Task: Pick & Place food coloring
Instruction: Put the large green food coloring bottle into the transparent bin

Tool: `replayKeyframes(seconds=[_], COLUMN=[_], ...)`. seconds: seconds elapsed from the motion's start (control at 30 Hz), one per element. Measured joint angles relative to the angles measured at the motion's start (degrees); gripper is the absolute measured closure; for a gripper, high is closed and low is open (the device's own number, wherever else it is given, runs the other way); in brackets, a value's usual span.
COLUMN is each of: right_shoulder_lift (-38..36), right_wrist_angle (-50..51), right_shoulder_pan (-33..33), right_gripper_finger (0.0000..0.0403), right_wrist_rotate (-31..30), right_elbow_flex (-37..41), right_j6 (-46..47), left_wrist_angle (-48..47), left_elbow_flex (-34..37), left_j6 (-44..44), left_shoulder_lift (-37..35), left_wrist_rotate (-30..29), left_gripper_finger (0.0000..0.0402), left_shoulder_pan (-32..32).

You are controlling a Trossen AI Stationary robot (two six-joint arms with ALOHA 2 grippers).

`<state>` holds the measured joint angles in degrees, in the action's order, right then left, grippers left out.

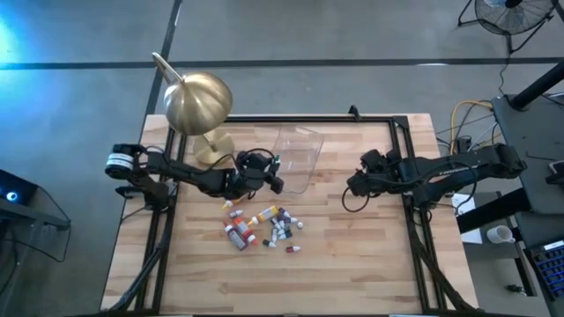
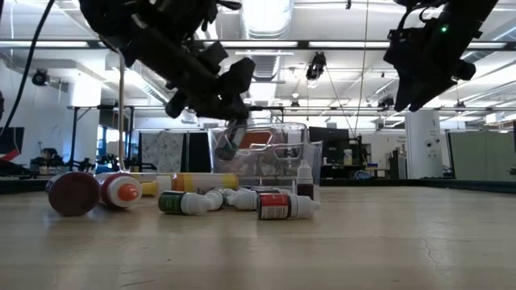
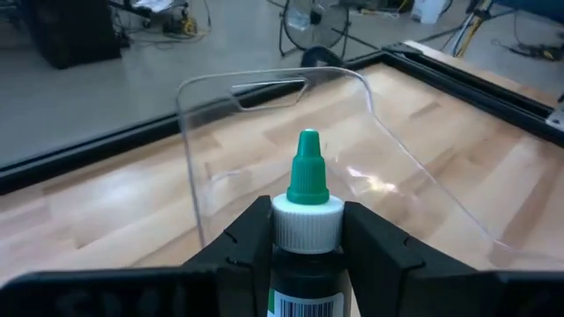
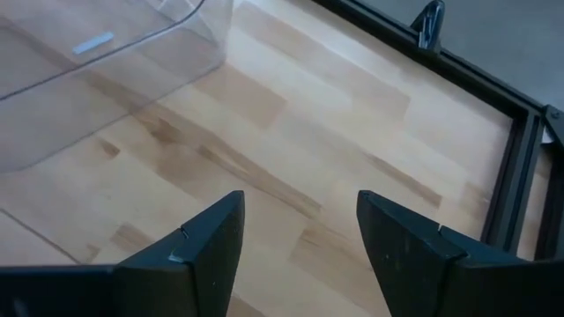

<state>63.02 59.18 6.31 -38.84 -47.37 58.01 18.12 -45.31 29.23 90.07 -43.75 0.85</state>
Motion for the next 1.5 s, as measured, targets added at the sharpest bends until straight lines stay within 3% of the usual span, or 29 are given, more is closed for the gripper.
replayKeyframes(seconds=[0.3,0.73,0.93,1.2,1.33,1.5], right_shoulder_lift=[0.2,0.2,0.2,0.2,0.2,0.2], right_wrist_angle=[0.1,0.2,0.0,0.0,0.0,0.0], right_shoulder_pan=[-0.8,-4.1,-5.0,-5.2,-5.2,-5.2], right_gripper_finger=[0.0188,0.0188,0.0188,0.0188,0.0188,0.0188], right_wrist_rotate=[0.4,0.5,0.5,1.5,1.6,1.6], right_elbow_flex=[0.0,0.0,0.0,0.0,0.0,0.0], right_j6=[-0.2,-3.2,-3.2,-2.9,-2.9,-2.9], left_wrist_angle=[0.2,-2.6,3.0,4.0,4.2,4.1], left_elbow_flex=[3.1,-0.1,-0.4,0.1,0.3,0.4], left_j6=[2.0,0.1,-5.1,-6.8,-6.8,-6.9], left_shoulder_lift=[-0.2,-0.3,-0.2,-0.1,-0.1,-0.1], left_wrist_rotate=[1.8,5.3,5.4,10.7,14.2,14.5], left_gripper_finger=[0.0306,0.031,0.0308,0.029,0.0291,0.0296], left_shoulder_pan=[1.9,3.3,0.2,-6.1,-6.9,-6.9])
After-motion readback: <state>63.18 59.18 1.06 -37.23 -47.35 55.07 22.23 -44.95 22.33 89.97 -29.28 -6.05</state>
